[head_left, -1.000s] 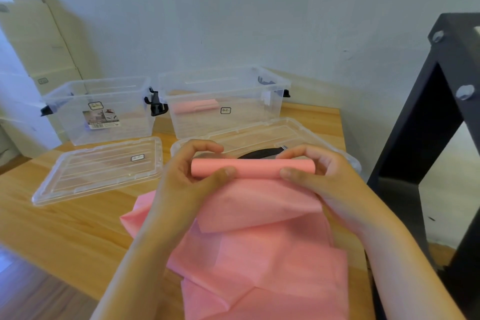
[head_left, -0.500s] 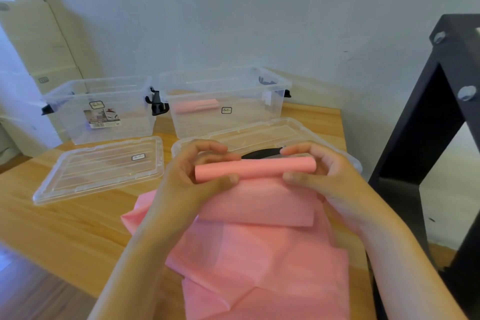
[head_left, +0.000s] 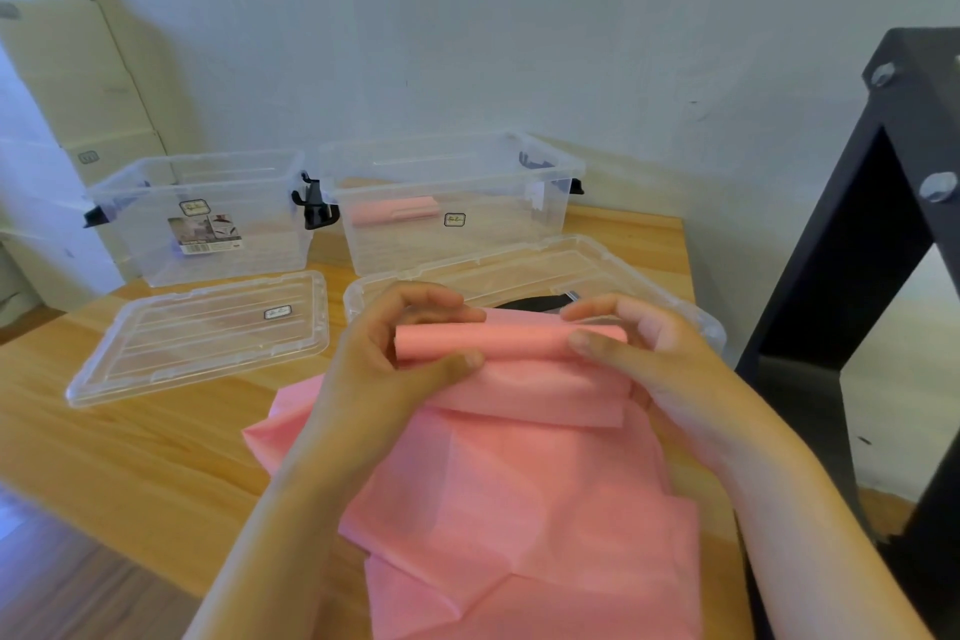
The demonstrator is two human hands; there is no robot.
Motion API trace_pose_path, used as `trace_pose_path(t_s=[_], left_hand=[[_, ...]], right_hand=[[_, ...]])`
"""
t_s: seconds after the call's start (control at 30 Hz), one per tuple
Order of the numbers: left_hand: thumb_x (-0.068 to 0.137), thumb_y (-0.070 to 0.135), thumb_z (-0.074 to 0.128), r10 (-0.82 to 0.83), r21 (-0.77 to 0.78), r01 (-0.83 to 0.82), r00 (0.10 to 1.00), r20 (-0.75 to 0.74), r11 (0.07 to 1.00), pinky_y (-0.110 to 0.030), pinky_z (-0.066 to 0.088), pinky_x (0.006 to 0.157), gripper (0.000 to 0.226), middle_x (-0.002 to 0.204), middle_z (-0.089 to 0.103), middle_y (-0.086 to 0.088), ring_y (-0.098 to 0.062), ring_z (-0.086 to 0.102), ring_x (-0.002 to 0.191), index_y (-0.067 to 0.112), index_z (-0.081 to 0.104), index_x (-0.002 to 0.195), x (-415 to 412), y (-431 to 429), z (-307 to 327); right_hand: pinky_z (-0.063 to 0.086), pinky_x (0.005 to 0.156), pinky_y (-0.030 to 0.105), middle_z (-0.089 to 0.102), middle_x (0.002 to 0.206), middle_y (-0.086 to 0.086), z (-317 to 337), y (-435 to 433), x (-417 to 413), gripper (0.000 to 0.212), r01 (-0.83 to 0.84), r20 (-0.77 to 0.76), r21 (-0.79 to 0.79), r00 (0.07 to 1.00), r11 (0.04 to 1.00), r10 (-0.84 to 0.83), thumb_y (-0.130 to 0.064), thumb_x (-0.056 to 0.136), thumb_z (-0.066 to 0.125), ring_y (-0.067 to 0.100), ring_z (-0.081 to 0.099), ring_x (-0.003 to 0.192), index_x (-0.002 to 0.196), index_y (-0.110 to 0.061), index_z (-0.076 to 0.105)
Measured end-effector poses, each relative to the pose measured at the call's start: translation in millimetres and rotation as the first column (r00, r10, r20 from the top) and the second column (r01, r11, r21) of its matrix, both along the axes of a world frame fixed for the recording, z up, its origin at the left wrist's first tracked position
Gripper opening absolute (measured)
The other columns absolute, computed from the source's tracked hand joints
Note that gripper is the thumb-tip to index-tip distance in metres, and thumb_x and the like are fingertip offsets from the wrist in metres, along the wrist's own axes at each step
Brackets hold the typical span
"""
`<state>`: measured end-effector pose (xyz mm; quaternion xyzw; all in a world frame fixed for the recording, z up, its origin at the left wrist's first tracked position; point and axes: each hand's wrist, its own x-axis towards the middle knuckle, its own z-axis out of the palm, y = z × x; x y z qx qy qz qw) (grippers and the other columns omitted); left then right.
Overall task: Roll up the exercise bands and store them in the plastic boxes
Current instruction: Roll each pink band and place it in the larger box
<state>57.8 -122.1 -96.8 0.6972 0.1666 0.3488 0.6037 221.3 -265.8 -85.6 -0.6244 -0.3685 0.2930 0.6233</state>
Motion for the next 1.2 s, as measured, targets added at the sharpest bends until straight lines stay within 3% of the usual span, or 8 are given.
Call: trace_pose_path(t_s=[0.23, 0.37, 0.53, 0.77, 0.9, 0.97, 1.1, 1.2], left_hand=[[0.065, 0.049, 0.078, -0.034, -0.127, 0.025, 0.997, -0.068, 0.992, -0.045, 0.046, 0.086, 0.045, 0.095, 0.071, 0.002, -0.019, 0.063, 0.089, 0.034, 0.067, 0.105, 1, 2, -8], [0.069, 0.028, 0.077, -0.022, -0.070, 0.020, 1.000, -0.019, 0.997, -0.036, 0.047, 0.087, 0.028, 0.095, 0.073, -0.001, -0.015, 0.065, 0.089, 0.032, 0.068, 0.094, 3, 0, -5], [0.062, 0.014, 0.080, 0.028, 0.025, -0.029, 0.999, 0.034, 0.999, -0.024, 0.052, 0.082, 0.037, 0.098, 0.074, 0.005, -0.012, 0.068, 0.097, 0.036, 0.067, 0.088, 2, 2, -4], [0.065, 0.044, 0.079, 0.013, -0.039, -0.016, 0.998, -0.069, 0.999, -0.035, 0.052, 0.081, 0.033, 0.109, 0.070, -0.005, -0.021, 0.067, 0.093, 0.032, 0.070, 0.094, 2, 2, -6], [0.068, 0.025, 0.081, -0.024, -0.048, 0.021, 0.998, -0.063, 0.999, -0.030, 0.052, 0.081, 0.031, 0.097, 0.075, -0.002, -0.015, 0.068, 0.087, 0.026, 0.068, 0.095, 1, 3, -4], [0.063, 0.016, 0.086, -0.018, -0.032, 0.017, 0.999, -0.030, 0.999, -0.021, 0.052, 0.076, 0.041, 0.095, 0.075, 0.000, -0.009, 0.068, 0.084, 0.021, 0.065, 0.097, 0, 1, -2], [0.058, 0.011, 0.085, 0.014, 0.021, -0.014, 1.000, 0.013, 1.000, -0.018, 0.053, 0.077, 0.049, 0.100, 0.075, 0.002, -0.010, 0.069, 0.092, 0.023, 0.062, 0.100, -2, 1, -1], [0.066, 0.006, 0.083, 0.019, 0.030, -0.018, 1.000, -0.011, 0.999, -0.018, 0.053, 0.075, 0.044, 0.092, 0.073, 0.019, -0.004, 0.068, 0.084, 0.022, 0.063, 0.102, -1, 0, 0]], right_hand=[[0.051, 0.070, 0.016, 0.071, 0.086, -0.003, 3, -1, 0, 0.019, 0.032, 0.060, 0.122, 0.997, 0.992, -0.040, -0.003, 0.071, 0.074, 0.005, 0.063, 0.081, 0.086, -0.014, 0.069], [0.051, 0.083, 0.028, 0.070, 0.104, 0.009, 4, 0, -3, 0.026, 0.006, 0.070, 0.155, 0.997, 0.988, -0.017, -0.002, 0.070, 0.073, 0.013, 0.064, 0.093, 0.092, -0.015, 0.067], [0.044, 0.072, 0.024, 0.068, 0.080, -0.010, 1, 1, -1, 0.032, 0.099, -0.005, 0.061, 0.995, 0.993, -0.099, -0.035, 0.065, 0.071, 0.005, 0.061, 0.078, 0.095, -0.023, 0.069], [0.052, 0.075, 0.023, 0.072, 0.101, 0.003, 3, 0, -3, 0.019, 0.109, 0.038, 0.149, 0.993, 0.983, -0.116, -0.002, 0.076, 0.071, 0.007, 0.065, 0.083, 0.088, -0.016, 0.067], [0.051, 0.064, 0.014, 0.070, 0.103, 0.007, 7, -2, -6, 0.026, 0.069, 0.033, 0.194, 0.997, 0.979, -0.077, 0.008, 0.077, 0.067, 0.002, 0.064, 0.077, 0.099, -0.006, 0.063], [0.044, 0.055, 0.009, 0.068, 0.095, 0.002, 6, -2, -5, 0.031, 0.067, -0.005, 0.169, 0.998, 0.983, -0.067, -0.001, 0.076, 0.070, 0.000, 0.061, 0.070, 0.105, -0.008, 0.063], [0.045, 0.074, 0.027, 0.069, 0.094, -0.004, -2, 2, -2, 0.031, 0.039, -0.008, 0.019, 0.999, 0.999, -0.038, -0.038, 0.067, 0.078, 0.014, 0.062, 0.087, 0.096, -0.026, 0.071], [0.047, 0.070, 0.024, 0.070, 0.085, -0.008, -4, 5, -3, 0.024, 0.091, -0.002, 0.085, 0.996, 0.992, -0.092, -0.034, 0.062, 0.075, 0.009, 0.062, 0.081, 0.084, -0.024, 0.073]])
